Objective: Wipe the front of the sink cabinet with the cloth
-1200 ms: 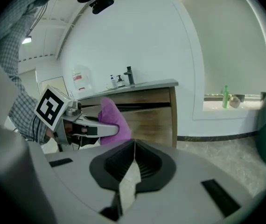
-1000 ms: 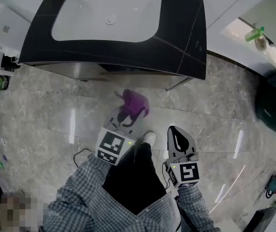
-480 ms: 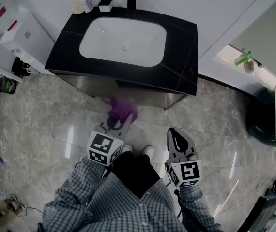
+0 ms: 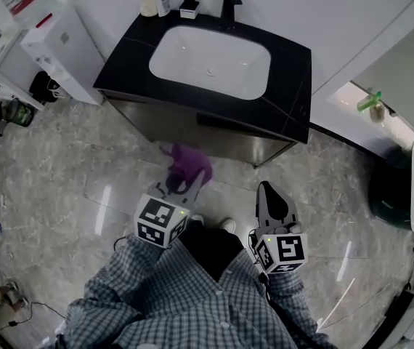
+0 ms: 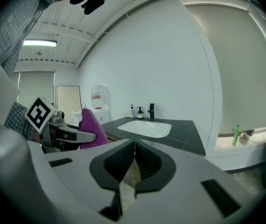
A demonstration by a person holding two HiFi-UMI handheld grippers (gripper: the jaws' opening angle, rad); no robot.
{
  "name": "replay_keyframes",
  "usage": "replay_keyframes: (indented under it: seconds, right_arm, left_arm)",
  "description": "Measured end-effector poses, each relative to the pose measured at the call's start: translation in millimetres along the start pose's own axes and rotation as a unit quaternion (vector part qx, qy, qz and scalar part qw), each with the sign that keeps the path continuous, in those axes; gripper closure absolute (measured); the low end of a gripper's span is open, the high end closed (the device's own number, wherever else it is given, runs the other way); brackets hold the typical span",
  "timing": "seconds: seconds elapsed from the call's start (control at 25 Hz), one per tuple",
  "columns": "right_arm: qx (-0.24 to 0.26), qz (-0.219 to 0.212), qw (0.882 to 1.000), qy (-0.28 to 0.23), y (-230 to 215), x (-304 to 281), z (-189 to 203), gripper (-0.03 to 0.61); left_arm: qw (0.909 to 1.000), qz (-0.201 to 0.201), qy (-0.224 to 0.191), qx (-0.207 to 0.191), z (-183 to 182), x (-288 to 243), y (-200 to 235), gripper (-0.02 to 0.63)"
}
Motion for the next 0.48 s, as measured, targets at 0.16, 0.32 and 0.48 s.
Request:
replay_keyframes:
  seconds: [0.16, 0.32, 0.48]
  right_arm:
    - [-0.014, 0.011, 1.000, -0.013, 14.0, 12.9, -3.0, 0.560]
    - [-0.011, 0.011, 1.000, -0.022, 22.5, 27.5, -3.3, 0.560]
    - [-0.023, 0.013, 0.999, -0.030, 23.4, 46.5, -1.7, 0.560]
  left_arm:
    - [0.9999, 0.001, -0.003, 0.012, 5.8, 23.7, -1.3, 0.545]
    - [0.9997, -0.005, -0.008, 0.023, 12.2, 45.4, -2.9, 0.545]
    - [0.9995, -0.014, -0.019, 0.022, 12.7, 65.7, -12.2, 0.545]
Point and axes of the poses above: the fingertips, and each gripper's own axes: x backward along the fingers, y to its left, z out of its underside, the point moved 1 cm from there along x, backward along the fingers, and after that the axes turned 9 degrees about z, right-handed, at the moved point
